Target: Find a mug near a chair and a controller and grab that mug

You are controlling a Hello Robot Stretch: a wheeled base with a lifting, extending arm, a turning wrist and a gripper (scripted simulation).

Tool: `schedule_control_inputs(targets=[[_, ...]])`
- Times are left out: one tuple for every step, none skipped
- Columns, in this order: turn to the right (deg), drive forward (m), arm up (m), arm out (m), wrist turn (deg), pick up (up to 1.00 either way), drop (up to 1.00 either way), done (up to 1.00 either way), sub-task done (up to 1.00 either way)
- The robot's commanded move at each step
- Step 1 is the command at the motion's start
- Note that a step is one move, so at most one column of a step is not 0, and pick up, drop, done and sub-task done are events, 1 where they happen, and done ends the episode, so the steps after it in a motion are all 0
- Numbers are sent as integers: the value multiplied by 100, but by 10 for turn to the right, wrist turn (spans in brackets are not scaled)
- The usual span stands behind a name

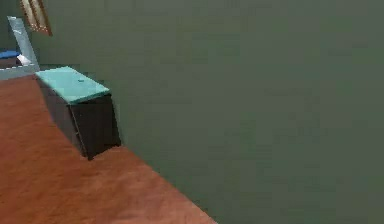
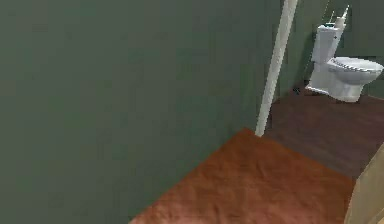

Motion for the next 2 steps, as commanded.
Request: schedule_control_inputs(targets=[[-300,0,0,0,0,0,0,0,0],[-30,0,0,0,0,0,0,0,0]])
